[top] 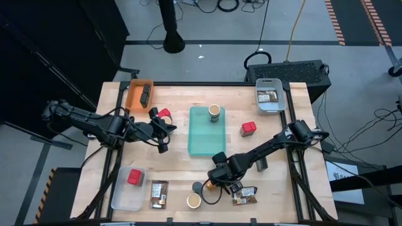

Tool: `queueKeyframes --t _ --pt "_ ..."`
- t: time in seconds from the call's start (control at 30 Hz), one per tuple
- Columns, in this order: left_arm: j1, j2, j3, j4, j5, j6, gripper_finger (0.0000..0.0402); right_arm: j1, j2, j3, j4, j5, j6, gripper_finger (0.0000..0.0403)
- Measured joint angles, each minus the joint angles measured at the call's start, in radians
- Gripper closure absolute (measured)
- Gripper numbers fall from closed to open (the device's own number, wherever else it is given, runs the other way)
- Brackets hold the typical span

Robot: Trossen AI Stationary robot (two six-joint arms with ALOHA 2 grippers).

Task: Sort spices by type
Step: Put the right black seasoning bottle into the orange bin

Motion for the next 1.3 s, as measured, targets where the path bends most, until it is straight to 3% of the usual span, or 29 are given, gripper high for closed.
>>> queueKeyframes --t 0.23,0.3,0.47,0.53,0.7,0.87,1.0,1.2,1.3 --pt "0.0 0.0 0.0 0.012 0.0 0.008 0.0384 0.0 -0.092 0.097 -0.353 0.006 0.104 0.0225" --pt "0.0 0.0 0.0 0.036 0.0 0.008 0.0384 0.001 -0.137 0.139 -0.468 0.05 0.13 0.0225" --pt "0.0 0.005 0.0 0.145 0.003 0.08 0.0384 -0.02 -0.208 0.273 -0.696 0.354 0.135 0.0225" --pt "0.0 0.023 0.0 0.218 0.02 0.138 0.0384 -0.041 -0.212 0.326 -0.708 0.52 0.104 0.0225" --pt "0.0 0.094 0.0 0.347 0.061 0.27 0.0374 -0.118 -0.187 0.407 -0.641 0.72 -0.095 0.0225" --pt "0.0 0.116 0.0 0.343 0.061 0.286 0.0307 -0.202 -0.162 0.429 -0.636 0.865 -0.205 0.0225" --pt "0.007 0.128 0.0 0.347 0.052 0.275 0.023 -0.26 -0.163 0.429 -0.55 0.87 -0.226 0.0225" --pt "0.042 0.201 0.0 0.483 -0.142 0.396 0.0137 -0.297 -0.163 0.429 -0.428 0.865 -0.284 0.0225" --pt "0.054 0.245 0.0 0.547 -0.167 0.489 0.0113 -0.31 -0.163 0.429 -0.38 0.866 -0.305 0.0225"
